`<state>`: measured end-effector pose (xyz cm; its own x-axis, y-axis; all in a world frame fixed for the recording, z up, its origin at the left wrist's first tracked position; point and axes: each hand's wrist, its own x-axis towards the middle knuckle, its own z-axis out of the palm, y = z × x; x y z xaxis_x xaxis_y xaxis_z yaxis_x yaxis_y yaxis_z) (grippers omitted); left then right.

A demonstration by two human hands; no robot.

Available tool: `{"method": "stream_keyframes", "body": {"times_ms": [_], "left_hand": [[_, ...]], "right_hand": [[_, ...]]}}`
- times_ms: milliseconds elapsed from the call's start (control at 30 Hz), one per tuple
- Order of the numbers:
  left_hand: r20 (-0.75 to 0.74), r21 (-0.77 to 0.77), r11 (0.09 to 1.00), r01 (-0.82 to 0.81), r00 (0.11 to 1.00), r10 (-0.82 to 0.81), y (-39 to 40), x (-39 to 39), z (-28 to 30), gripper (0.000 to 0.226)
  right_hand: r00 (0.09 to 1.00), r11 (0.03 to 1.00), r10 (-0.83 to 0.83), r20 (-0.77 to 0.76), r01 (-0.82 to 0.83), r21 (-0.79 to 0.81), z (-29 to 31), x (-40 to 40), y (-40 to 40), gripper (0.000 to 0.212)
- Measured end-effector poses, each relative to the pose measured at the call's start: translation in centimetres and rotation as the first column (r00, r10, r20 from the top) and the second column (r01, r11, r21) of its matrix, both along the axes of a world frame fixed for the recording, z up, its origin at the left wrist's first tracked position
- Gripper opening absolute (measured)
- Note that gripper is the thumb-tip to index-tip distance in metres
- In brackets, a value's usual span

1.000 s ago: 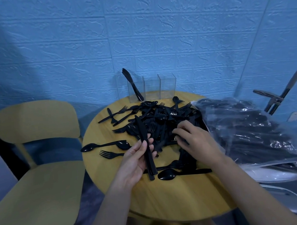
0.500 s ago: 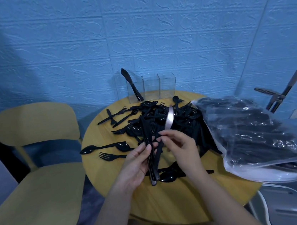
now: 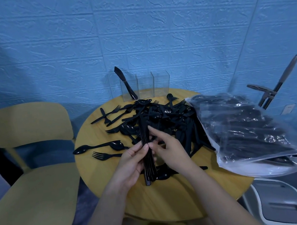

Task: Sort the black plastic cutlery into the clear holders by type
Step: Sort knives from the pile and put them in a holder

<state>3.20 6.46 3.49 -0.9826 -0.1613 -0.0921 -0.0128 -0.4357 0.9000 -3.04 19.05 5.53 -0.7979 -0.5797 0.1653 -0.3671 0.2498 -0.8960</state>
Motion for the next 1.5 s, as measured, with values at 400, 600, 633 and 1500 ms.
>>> {"method": "stream_keyframes", "body": {"times_ms": [400, 600, 633, 1500], "left_hand": [[0.003, 0.113, 0.993, -0.033, 0.999, 0.033, 0.0, -0.1, 0.2, 0.027], [0.004, 0.1, 0.995, -0.028, 1.0, 0.028, 0.1, 0.0, 0.3, 0.028], [0.004, 0.101, 0.995, -0.027, 1.0, 0.027, 0.1, 0.0, 0.3, 0.028], [0.007, 0.126, 0.992, -0.015, 1.0, 0.014, 0.0, 0.0, 0.2, 0.029]], "right_hand": [[0.89, 0.722, -0.153, -0.429, 0.397, 0.566, 2.8, -5.0, 5.0, 0.028], [0.821, 0.455, 0.041, -0.569, 0.492, 0.742, 1.6, -5.1, 2.5, 0.054], [0.825, 0.447, 0.037, -0.564, 0.492, 0.748, 1.5, -5.2, 2.3, 0.05], [0.882, 0.244, -0.019, -0.47, 0.46, 0.854, 1.8, -6.6, 0.4, 0.025]]}}
